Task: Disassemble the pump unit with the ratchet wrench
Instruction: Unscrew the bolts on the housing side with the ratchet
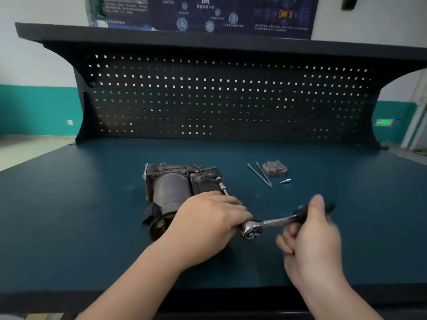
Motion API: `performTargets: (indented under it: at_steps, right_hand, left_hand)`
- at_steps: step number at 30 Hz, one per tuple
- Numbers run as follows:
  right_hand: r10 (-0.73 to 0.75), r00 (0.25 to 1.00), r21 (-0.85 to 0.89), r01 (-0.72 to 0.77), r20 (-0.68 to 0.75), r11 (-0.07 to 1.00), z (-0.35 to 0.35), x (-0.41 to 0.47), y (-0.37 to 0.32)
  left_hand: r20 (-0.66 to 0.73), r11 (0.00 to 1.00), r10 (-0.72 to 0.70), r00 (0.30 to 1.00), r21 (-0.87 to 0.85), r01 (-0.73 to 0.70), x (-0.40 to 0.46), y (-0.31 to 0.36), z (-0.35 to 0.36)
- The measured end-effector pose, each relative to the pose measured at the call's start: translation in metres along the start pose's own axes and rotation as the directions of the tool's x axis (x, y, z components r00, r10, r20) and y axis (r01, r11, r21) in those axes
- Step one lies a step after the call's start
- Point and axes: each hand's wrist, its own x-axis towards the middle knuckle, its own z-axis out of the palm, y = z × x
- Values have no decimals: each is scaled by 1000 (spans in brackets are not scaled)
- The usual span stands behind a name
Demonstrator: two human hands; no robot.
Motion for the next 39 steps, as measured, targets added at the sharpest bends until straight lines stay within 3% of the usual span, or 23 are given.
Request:
performTargets:
  at_steps: [1,3,5,7,9,11,13,15,17,19,21,23,25,28,29,30,31,32,33,34,35,37,39]
  right_hand:
    - [145,989,93,-141,-33,986,-3,2,5]
    - [196,980,97,-194,-18,976,-8,4,8]
    - [-51,995,-41,55,80,998,-6,3,1]
    - [-348,890,-254,424,295,869,0,2,-15]
    - [-436,742,-368,646,509,669,7,1,-26]
    - [-451,723,-408,677,523,612,10,1,-27]
    - [-397,849,-311,504,349,806,11,-1,-19]
    - [-141,985,-74,149,100,986,7,-1,-6]
    - [151,988,95,-147,-29,985,1,0,4]
    - [180,983,77,-177,-32,981,-3,1,4]
    - [-54,996,-123,62,65,991,-1,3,-7]
    - [-311,913,-402,397,262,825,9,2,-25]
    - [-380,783,-526,615,491,587,18,0,-37]
    - [-382,661,-528,748,646,402,19,-9,-31]
    - [-420,675,-539,738,607,405,17,-10,-24]
    - [-458,732,-550,681,504,483,13,-10,-18]
    - [-448,826,-509,563,341,650,8,-8,-12]
    - [-330,929,-367,369,166,854,4,-6,-8]
    - [-108,993,-151,114,48,982,0,-2,-3]
    - [109,994,32,-109,-5,994,-3,1,3]
    - [232,973,130,-227,-20,965,-6,4,7]
    - [187,982,84,-188,13,979,-6,5,8]
    - [-162,973,-149,186,164,971,-1,1,-4]
  left_hand:
    - [0,1000,-13,1000,-11,13,0,0,0]
    - [25,1000,-20,999,-23,21,0,-1,-1]
    - [48,999,-39,998,-35,41,0,0,-4]
    - [55,998,-50,997,-31,52,0,-1,-6]
    - [71,998,-49,996,-44,53,0,-1,-7]
    - [74,998,-46,996,-40,49,0,0,-6]
    - [58,998,-57,997,-26,58,0,1,-5]
    - [32,996,-84,996,-41,86,1,2,-5]
    - [32,993,-97,995,-60,99,1,2,-5]
    - [64,995,-85,994,-47,88,2,2,-7]
    - [95,994,-90,991,-53,95,1,-1,-7]
    - [100,993,-96,990,-64,102,1,-4,-7]
    - [86,994,-77,993,-70,83,1,-4,-7]
    - [49,999,-34,998,-24,36,1,0,-5]
    - [40,1000,-25,999,-5,25,0,0,-3]
    - [36,1000,-25,999,6,25,0,1,-2]
    - [33,999,-34,999,5,34,0,1,-1]
    - [22,999,-51,998,-7,51,0,1,0]
    - [13,997,-72,997,-25,73,1,1,-1]
    - [16,995,-91,996,-41,91,1,1,-1]
    - [29,994,-99,995,-43,100,2,1,-2]
    - [68,995,-90,994,-34,93,1,-1,-3]
    - [81,998,-62,995,-11,63,0,-2,-4]
